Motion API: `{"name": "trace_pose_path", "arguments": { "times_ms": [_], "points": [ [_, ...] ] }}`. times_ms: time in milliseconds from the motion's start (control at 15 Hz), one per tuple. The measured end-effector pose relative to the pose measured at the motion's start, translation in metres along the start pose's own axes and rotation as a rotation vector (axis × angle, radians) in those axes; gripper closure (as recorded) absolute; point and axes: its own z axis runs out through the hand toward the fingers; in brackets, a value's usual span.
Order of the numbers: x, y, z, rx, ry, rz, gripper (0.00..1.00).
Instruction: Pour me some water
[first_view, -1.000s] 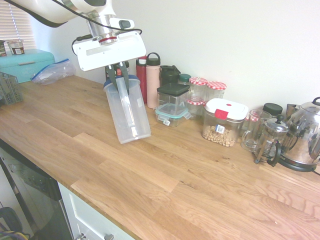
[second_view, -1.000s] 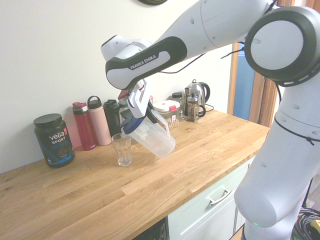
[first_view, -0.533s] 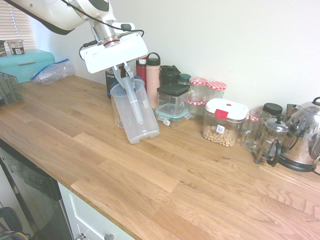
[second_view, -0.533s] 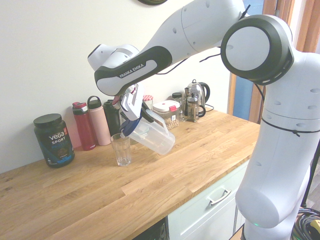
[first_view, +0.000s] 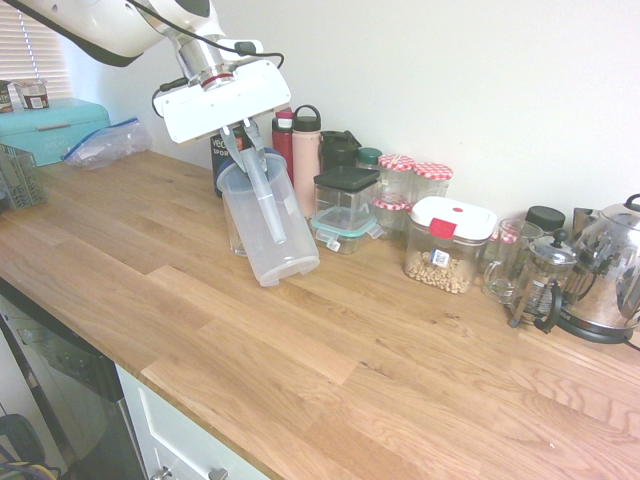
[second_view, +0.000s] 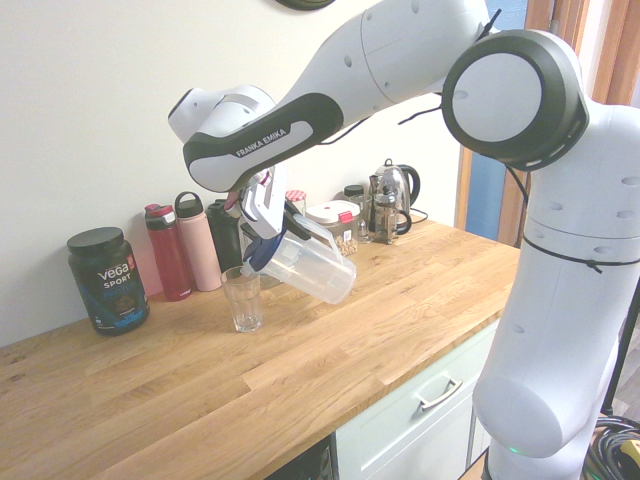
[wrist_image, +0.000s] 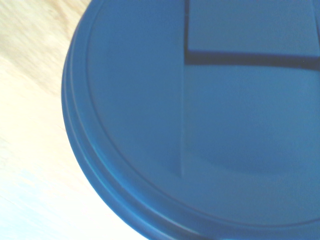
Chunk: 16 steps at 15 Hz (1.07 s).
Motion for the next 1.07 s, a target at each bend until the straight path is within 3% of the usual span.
{"name": "trace_pose_path", "arguments": {
  "times_ms": [200, 333, 667, 1067],
  "points": [
    [-0.004, -0.001, -0.007, 0.001, 0.01, -0.003, 1.0],
    [-0.009, 0.018, -0.02, 0.071, 0.043, 0.044, 1.0],
    [-0.053, 0.135, -0.041, 0.295, 0.105, 0.275, 1.0],
    [-0.083, 0.193, 0.054, 0.503, 0.081, 0.564, 1.0]
  ]
}}
